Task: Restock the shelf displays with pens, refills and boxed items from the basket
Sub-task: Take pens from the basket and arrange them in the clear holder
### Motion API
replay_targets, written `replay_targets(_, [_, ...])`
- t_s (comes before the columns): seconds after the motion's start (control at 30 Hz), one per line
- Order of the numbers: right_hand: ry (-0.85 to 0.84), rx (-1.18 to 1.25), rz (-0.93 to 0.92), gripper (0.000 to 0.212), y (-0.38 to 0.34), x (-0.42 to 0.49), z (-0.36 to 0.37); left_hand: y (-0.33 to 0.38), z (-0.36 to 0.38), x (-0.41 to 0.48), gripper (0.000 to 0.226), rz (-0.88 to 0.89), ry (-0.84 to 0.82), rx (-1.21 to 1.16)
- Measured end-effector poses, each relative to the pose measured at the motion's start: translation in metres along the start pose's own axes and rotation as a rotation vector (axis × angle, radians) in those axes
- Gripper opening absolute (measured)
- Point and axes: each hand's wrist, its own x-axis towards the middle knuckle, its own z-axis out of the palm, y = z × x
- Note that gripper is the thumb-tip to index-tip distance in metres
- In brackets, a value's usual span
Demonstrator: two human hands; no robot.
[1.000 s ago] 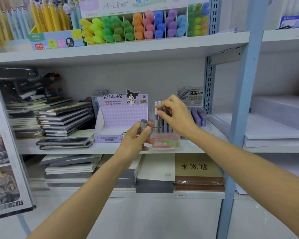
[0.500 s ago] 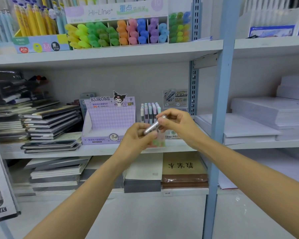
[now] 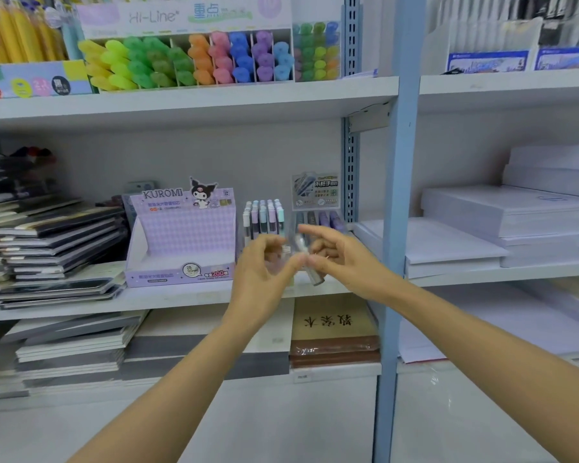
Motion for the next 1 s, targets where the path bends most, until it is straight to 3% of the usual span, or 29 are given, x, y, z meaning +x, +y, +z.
replay_targets(0.1, [0.191,-0.070,0.034,0.044,0.011,0.010,-0.012,-0.019,0.005,-0.004,0.051,0.250,0.070,0.602])
replay_targets(0.2, [0.329,-0.143,0.097,0.036,0.025,0.018,-0.015,-0.043,0.011,-0.005,0.077,0.248,-0.051,0.820])
replay_targets(0.37, [0.446,-0.197,0.106,0.025,0.046,0.027,-0.007,-0.061,0.011,0.011,0.076,0.259,-0.092,0.817])
replay_targets(0.53, [0.379,-0.250,0.128,0.025,0.058,0.022,-0.003,-0.064,0.015,0.023,0.072,0.233,-0.100,0.822])
replay_targets(0.7, [0.273,-0.146,0.149,0.027,0.056,0.012,-0.018,-0.057,0.033,0.021,0.060,0.462,-0.159,0.785])
replay_targets(0.8, [0.241,-0.053,0.154,0.028,0.054,0.004,-0.026,-0.058,0.044,0.018,0.053,0.483,-0.243,0.802])
replay_targets(1.0, [0.534,-0.161,0.030,0.025,0.044,0.003,-0.038,-0.056,0.047,0.018,0.045,0.469,-0.253,0.806])
